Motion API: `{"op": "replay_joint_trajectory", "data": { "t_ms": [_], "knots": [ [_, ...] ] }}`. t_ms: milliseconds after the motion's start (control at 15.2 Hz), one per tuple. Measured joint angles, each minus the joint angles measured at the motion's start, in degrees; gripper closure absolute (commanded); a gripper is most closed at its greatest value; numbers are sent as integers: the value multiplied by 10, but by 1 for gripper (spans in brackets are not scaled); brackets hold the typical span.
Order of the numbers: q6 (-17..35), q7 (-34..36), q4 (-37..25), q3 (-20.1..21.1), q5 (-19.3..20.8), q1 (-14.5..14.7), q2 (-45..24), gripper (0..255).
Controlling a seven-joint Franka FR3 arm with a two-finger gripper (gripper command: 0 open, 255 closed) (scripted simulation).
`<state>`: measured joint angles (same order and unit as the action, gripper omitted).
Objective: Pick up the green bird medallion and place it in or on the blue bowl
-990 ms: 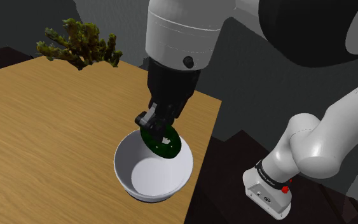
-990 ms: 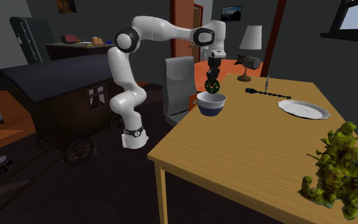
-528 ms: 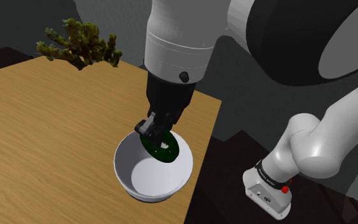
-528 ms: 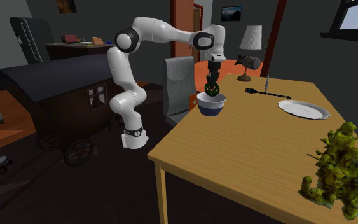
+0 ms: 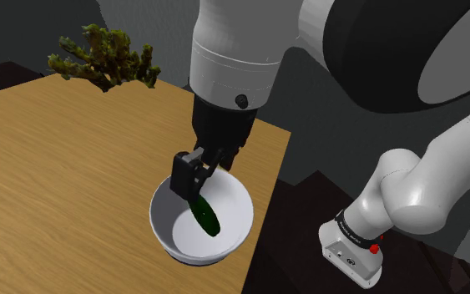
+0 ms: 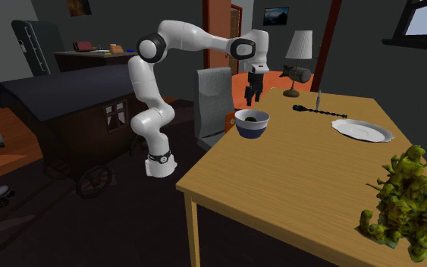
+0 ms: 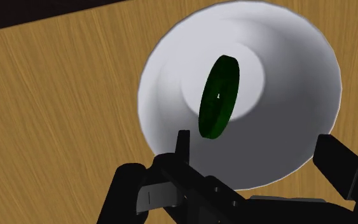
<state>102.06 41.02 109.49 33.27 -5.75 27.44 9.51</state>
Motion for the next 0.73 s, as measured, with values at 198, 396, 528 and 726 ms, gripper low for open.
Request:
{"op": "replay_joint_trajectory", "data": {
  "t_ms": [198,396,528,726],
  "knots": [
    [-24,0,-25,-1,1,-1,-1,0],
    [-66,5,-73,-1,5,-2,-7,0],
    [-71,4,-78,-2,5,-2,-7,0],
    [-73,4,-79,-2,5,-2,-7,0]
  ]
}}
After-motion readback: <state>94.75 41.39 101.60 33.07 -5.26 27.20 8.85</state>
